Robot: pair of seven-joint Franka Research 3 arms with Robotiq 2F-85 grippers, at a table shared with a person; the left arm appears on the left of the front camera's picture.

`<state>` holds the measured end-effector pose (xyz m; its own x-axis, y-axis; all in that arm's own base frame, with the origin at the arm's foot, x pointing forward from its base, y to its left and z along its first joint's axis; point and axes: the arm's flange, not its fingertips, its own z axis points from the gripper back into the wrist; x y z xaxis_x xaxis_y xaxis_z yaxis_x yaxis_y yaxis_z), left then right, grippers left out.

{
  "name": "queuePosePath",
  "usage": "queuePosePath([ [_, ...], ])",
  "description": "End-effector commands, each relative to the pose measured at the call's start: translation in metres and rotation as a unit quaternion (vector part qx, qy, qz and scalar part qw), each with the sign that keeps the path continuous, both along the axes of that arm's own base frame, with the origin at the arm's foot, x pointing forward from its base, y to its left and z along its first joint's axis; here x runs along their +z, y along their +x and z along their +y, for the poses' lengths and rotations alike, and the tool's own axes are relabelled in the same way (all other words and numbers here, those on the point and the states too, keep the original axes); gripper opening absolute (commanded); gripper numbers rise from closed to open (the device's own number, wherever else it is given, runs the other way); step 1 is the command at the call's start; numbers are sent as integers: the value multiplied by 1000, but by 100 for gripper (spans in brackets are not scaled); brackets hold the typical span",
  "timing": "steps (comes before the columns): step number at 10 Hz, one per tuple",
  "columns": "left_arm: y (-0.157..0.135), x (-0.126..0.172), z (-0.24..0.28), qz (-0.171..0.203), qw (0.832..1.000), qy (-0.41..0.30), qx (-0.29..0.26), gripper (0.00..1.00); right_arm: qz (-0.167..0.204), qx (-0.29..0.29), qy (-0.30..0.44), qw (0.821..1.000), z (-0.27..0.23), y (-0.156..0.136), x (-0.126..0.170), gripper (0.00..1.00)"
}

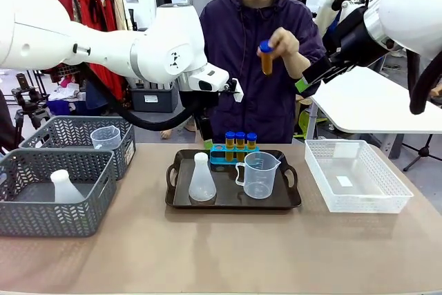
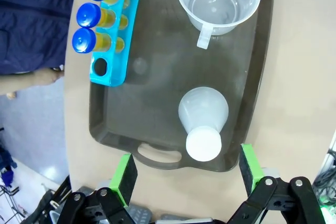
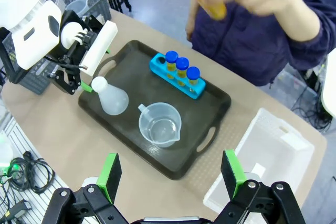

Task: Prepare the laboratory tools.
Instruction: Pick up one Small flask and place it on the Handle tray.

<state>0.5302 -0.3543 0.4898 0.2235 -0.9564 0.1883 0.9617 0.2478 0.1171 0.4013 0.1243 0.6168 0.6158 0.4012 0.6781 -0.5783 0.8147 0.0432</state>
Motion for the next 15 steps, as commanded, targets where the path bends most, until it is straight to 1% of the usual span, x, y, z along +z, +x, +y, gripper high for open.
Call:
queuePosePath([
  [1,-6,3,2,-2,1000,14,13,100,1,3,8,1000,-1,0,0,100],
  [2,0,0,0,0,1000,0,0,100,1,3,8,1000,-1,0,0,100],
  [7,0,-1,0,1,1000,4,2,100,1,3,8,1000,-1,0,0,100],
  [8,-9,18,6,6,1000,-5,-4,100,1,3,8,1000,-1,0,0,100],
  [10,-19,51,21,-1,999,-24,-37,100,1,3,8,1000,-1,0,0,100],
  [12,-20,77,33,-8,998,-45,-46,100,1,3,8,1000,-1,0,0,100],
  [13,-23,97,41,-21,996,-59,-63,100,1,3,8,1000,-1,0,0,100],
  [15,-23,130,66,-35,994,-72,-75,100,1,3,8,1000,-1,0,0,100],
])
